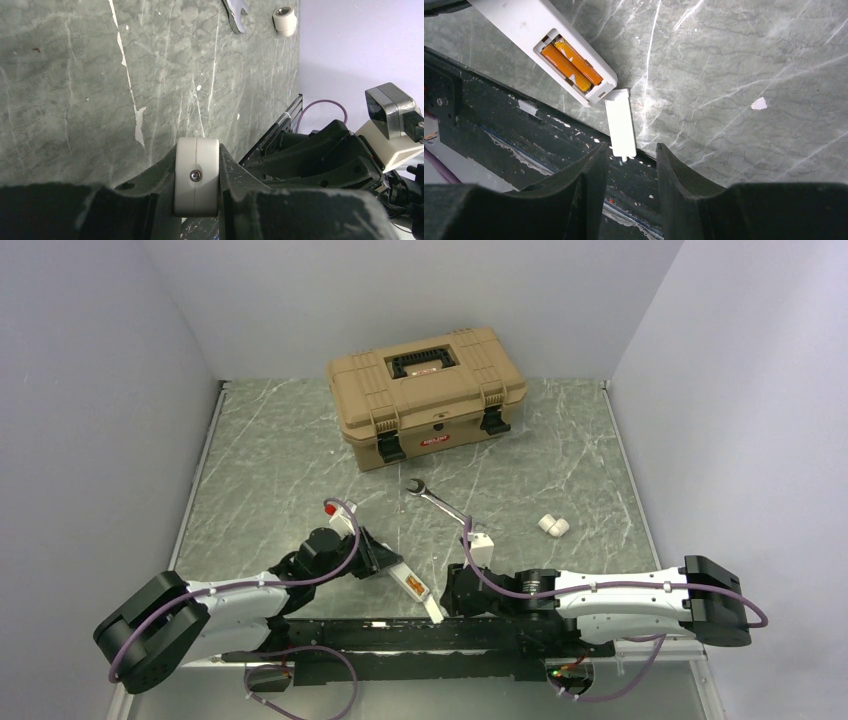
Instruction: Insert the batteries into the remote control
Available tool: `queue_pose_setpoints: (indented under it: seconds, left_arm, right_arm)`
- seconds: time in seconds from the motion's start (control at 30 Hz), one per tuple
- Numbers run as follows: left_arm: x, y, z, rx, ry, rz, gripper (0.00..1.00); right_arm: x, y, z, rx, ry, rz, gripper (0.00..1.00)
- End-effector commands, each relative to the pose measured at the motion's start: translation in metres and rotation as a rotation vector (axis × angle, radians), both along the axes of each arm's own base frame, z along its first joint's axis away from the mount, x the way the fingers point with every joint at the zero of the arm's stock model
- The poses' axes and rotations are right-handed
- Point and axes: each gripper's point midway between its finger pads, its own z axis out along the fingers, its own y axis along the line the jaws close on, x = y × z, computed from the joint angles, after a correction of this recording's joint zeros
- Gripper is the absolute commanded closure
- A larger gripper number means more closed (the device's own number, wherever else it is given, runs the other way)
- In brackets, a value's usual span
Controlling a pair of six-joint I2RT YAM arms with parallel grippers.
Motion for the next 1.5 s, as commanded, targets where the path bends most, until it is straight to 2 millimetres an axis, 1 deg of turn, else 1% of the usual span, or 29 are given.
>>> queue_pose_setpoints:
  seconds: [0.0,0.17,0.3,0.43,0.6,0.97,1.47]
  left_arm:
    - [0.005,-0.005,0.015,-0.05,-0.041,0.007,1.0]
    - [0.009,-0.006,0.031,-0.067,-0.061,0.022,1.0]
    - [0.011,-0.003,0.044,-0.07,-0.083,0.044,1.0]
    - [0.009,-0.001,0.05,-0.081,-0.092,0.048,1.0]
    - [0.005,-0.002,0.044,-0.083,-0.077,0.045,1.0]
    - [-0.003,-0.016,0.034,-0.087,-0.049,0.014,1.0]
    - [-0.001,-0.009,0.021,-0.043,-0.042,0.045,1.0]
  right_arm:
    - [0.006,0.001,0.007,0.027,-0.02,-0.03,0.58]
    - [0.006,-0.001,0.008,0.027,-0.021,-0.035,0.58]
    - [0.006,-0.001,0.007,0.026,-0.021,-0.034,0.58]
    - [0.005,0.0,0.007,0.028,-0.02,-0.03,0.58]
    - [0.005,0.001,0.005,0.021,-0.018,-0.028,0.57]
    - [0.005,-0.001,0.006,0.024,-0.015,-0.033,0.57]
    - [0.005,-0.002,0.004,0.018,-0.012,-0.034,0.57]
